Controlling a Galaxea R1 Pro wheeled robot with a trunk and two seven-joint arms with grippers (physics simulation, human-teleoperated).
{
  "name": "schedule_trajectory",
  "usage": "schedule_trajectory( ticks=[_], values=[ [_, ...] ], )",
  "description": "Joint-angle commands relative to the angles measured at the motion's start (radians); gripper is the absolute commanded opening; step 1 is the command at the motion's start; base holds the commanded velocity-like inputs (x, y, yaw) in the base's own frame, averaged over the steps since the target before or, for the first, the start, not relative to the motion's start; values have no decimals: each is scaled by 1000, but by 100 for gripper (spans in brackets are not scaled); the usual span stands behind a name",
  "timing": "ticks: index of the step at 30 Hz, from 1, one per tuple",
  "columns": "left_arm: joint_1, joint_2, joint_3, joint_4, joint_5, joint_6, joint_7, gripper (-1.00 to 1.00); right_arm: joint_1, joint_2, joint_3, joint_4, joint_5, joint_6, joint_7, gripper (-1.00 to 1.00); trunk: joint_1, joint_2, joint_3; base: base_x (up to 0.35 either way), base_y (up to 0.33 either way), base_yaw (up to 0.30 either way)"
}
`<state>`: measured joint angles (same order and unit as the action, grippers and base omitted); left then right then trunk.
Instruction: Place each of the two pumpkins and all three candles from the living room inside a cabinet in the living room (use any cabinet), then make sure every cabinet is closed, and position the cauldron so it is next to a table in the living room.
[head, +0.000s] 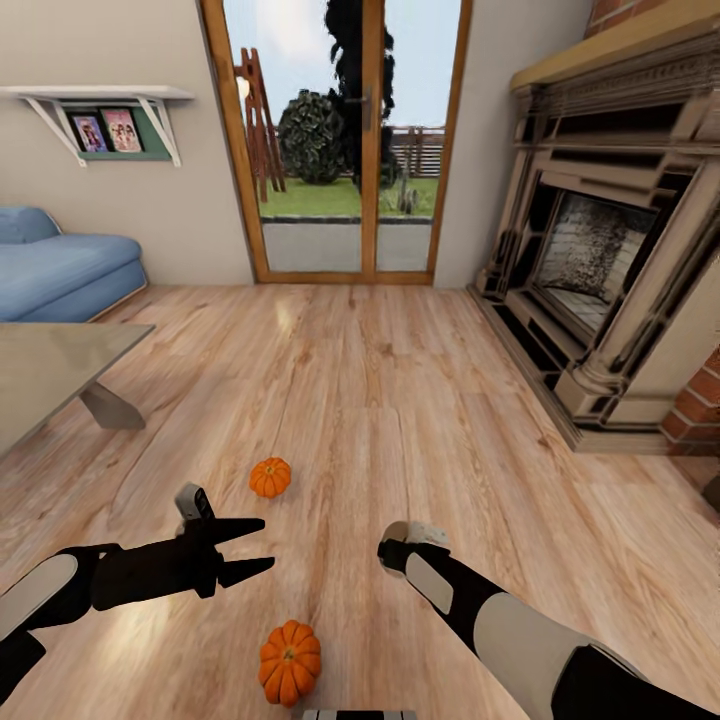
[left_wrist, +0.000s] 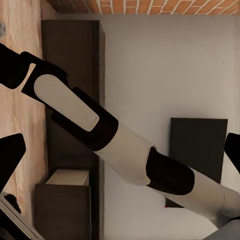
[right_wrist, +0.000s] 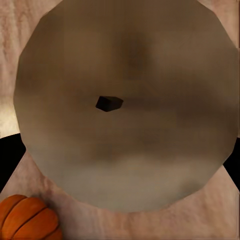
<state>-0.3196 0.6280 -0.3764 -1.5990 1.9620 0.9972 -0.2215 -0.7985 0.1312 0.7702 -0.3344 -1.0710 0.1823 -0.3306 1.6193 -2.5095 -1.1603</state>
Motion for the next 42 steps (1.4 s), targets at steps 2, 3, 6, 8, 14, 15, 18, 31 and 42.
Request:
schedule_trajectory(
  ticks=[2,3,6,8,14,15,18,31,42],
  values=[
    [-1,1,-2,1,-8,0,-10,100,-1,-1,7,-2,-7,3,-6,-100,-1,0,7,-177,0,0],
    [-1,1,-2,1,-8,0,-10,100,-1,0,7,-2,-7,3,-6,-100,-2,0,11,-235,0,0],
    [-1,1,-2,1,-8,0,-10,100,-1,0,8,-10,-6,3,-6,-100,-3,1,22,-293,0,0],
    [-1,1,-2,1,-8,0,-11,100,-1,-1,9,-18,-6,3,-7,-100,-4,2,30,-324,0,0],
    [-1,1,-2,1,-8,0,-10,100,-1,-2,6,-27,-7,6,-5,-100,-7,3,53,-333,0,17],
    [-1,1,-3,1,-8,0,-10,100,-1,-1,5,-28,-10,9,-3,-100,-7,3,55,-335,0,111],
    [-1,1,-3,1,-8,0,-10,100,-1,-1,1,-28,-15,14,1,-100,-8,4,63,-335,0,120],
    [-1,1,-4,1,-8,0,-10,100,-1,-2,0,-28,-17,17,2,-100,-14,7,93,-336,0,15],
    [-1,1,-5,1,-8,0,-10,100,-1,-2,0,-28,-17,17,2,-100,-19,9,117,-333,0,0]
  ],
)
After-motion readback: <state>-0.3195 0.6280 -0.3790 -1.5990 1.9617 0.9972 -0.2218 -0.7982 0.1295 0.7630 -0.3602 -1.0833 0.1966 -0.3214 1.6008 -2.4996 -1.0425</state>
